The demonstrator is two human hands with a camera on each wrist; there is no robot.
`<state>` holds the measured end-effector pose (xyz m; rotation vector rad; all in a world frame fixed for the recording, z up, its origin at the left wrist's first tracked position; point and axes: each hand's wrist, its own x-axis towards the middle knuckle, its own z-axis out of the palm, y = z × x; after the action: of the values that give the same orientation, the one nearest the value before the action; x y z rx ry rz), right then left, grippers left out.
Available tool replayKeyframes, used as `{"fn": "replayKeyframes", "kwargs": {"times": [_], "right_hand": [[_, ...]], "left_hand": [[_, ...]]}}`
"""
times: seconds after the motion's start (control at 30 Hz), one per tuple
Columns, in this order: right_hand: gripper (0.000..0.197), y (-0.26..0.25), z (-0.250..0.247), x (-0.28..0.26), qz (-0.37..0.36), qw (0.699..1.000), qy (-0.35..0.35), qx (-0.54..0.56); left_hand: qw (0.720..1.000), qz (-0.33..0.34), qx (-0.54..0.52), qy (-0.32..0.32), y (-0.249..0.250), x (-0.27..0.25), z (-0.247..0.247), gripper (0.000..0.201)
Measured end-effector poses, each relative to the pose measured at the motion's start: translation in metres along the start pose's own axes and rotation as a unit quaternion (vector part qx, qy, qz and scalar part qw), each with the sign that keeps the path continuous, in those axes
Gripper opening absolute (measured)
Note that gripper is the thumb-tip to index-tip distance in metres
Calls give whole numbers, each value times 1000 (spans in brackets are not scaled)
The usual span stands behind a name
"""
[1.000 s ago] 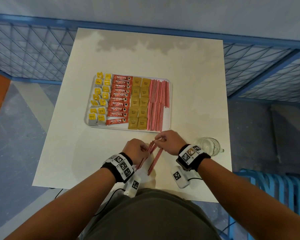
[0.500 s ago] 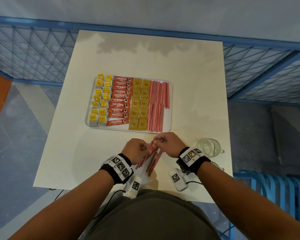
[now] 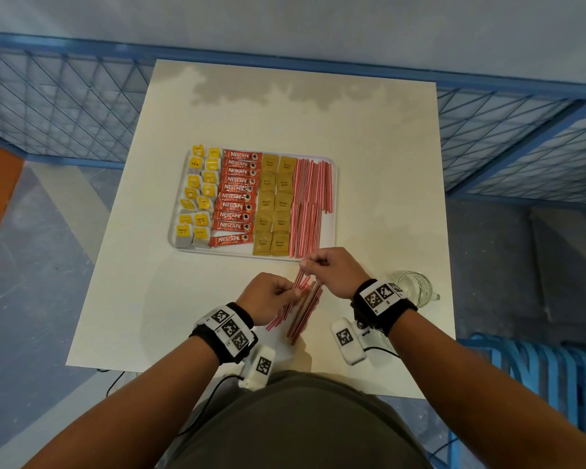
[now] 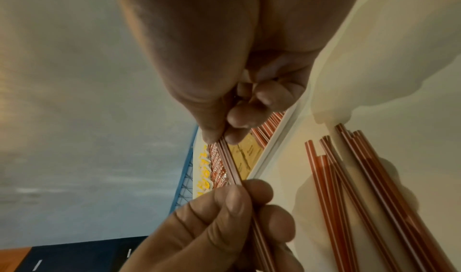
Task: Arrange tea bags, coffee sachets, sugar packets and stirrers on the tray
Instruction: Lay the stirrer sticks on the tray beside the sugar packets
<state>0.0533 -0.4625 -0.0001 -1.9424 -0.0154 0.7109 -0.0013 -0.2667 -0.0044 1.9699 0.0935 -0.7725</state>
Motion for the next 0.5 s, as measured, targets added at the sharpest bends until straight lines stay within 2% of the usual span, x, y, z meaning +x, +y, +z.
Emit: {"fn": "replayKeyframes", "kwargs": {"times": [0.17, 0.5], "right_hand": [[28, -3, -1, 0, -16, 1000, 13, 8], [29, -8, 0, -4, -21, 999, -39, -21]], "left_hand": [[999, -1, -34, -27, 2, -4, -3, 29], [997, 5, -76, -18, 9, -5, -3, 31]]}}
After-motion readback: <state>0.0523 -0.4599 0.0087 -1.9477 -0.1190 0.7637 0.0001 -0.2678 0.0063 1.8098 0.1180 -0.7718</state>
